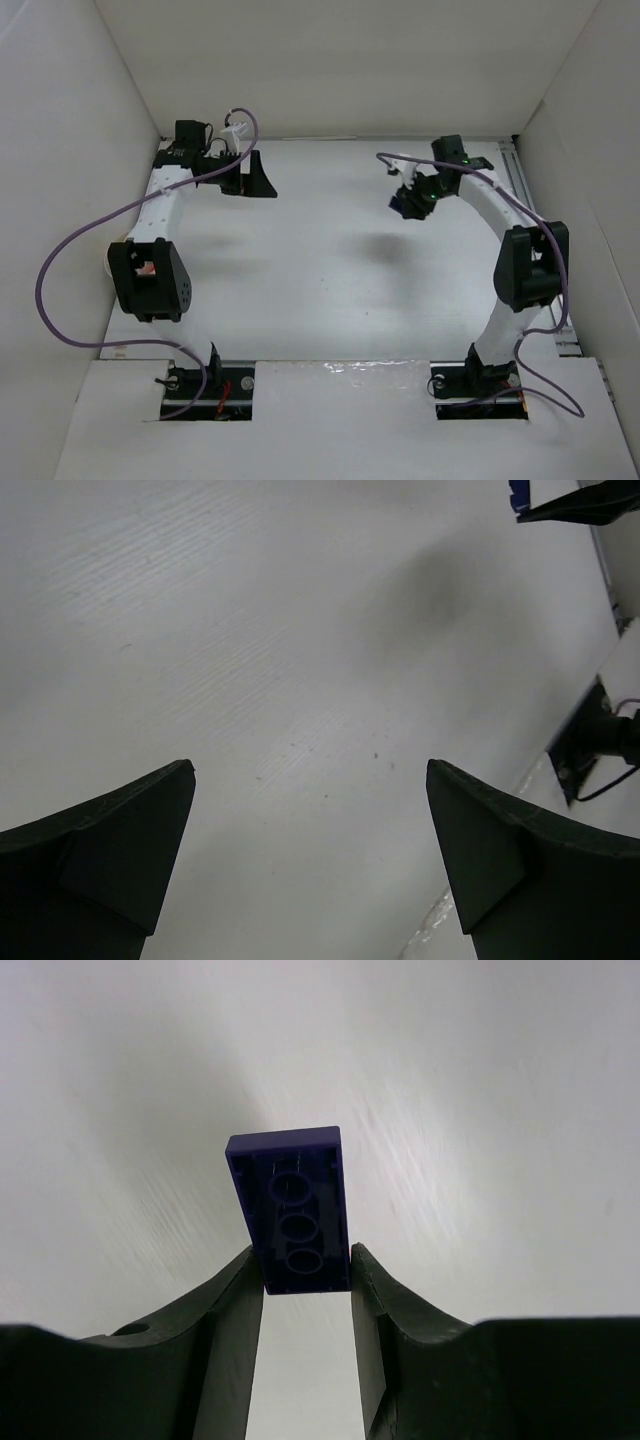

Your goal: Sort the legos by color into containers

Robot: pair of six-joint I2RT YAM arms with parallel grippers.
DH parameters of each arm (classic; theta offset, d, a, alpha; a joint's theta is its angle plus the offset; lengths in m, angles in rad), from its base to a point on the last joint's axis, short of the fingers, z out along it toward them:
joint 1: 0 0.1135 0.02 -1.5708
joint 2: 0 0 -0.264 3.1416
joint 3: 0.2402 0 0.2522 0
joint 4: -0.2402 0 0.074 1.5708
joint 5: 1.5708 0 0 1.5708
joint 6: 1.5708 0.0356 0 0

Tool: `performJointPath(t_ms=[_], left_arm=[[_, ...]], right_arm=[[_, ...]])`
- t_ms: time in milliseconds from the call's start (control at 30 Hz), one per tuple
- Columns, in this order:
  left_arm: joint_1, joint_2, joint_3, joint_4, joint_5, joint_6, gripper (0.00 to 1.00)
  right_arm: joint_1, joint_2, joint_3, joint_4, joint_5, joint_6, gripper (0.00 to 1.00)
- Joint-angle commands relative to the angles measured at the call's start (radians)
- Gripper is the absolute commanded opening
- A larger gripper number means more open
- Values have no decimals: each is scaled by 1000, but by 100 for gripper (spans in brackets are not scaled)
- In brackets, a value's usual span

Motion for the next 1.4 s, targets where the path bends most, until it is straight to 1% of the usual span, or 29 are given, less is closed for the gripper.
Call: performJointPath(t_ms=[0, 33, 67, 133, 200, 333, 400, 500, 567, 600, 800, 1000, 1133, 1200, 1267, 1333, 1367], left_arm=[[-30, -27, -20, 65, 132, -88, 100], [-30, -13, -20, 77, 151, -109, 100], [-30, -13, -20, 122, 168, -170, 100], [-39, -4, -20, 162, 203, -218, 100], [-50, 27, 15, 188, 221, -252, 100], [-73, 48, 34, 202, 221, -271, 97], [-102, 58, 34, 202, 212, -271, 95], [-128, 58, 34, 214, 212, -271, 94], [-139, 67, 43, 214, 202, -271, 94], [-139, 67, 43, 214, 202, -271, 91], [-168, 85, 62, 223, 202, -271, 87], [-168, 85, 71, 232, 202, -280, 82], [-168, 94, 71, 245, 211, -289, 77], [-168, 104, 80, 254, 221, -298, 65], [-177, 113, 80, 254, 221, -298, 56], [-177, 113, 69, 263, 231, -309, 50], [-177, 113, 69, 263, 231, -309, 50]], right_arm=[[148, -49, 80, 155, -176, 281, 16], [174, -37, 112, 173, -176, 355, 16], [200, -37, 131, 201, -189, 390, 14], [265, -24, 169, 232, -189, 449, 14], [300, -6, 179, 279, -198, 526, 13], [378, 13, 226, 310, -189, 603, 12], [388, 38, 264, 310, -179, 644, 12], [412, 49, 310, 281, -169, 658, 12], [435, 58, 323, 261, -135, 668, 12], [435, 59, 323, 261, -123, 668, 12], [467, 71, 356, 239, -42, 668, 12], [500, 92, 380, 204, 32, 648, 12], [518, 92, 380, 204, 51, 638, 12], [518, 101, 380, 204, 61, 638, 12], [527, 102, 390, 204, 71, 638, 12], [527, 102, 401, 213, 80, 651, 12], [527, 102, 401, 222, 80, 651, 12]])
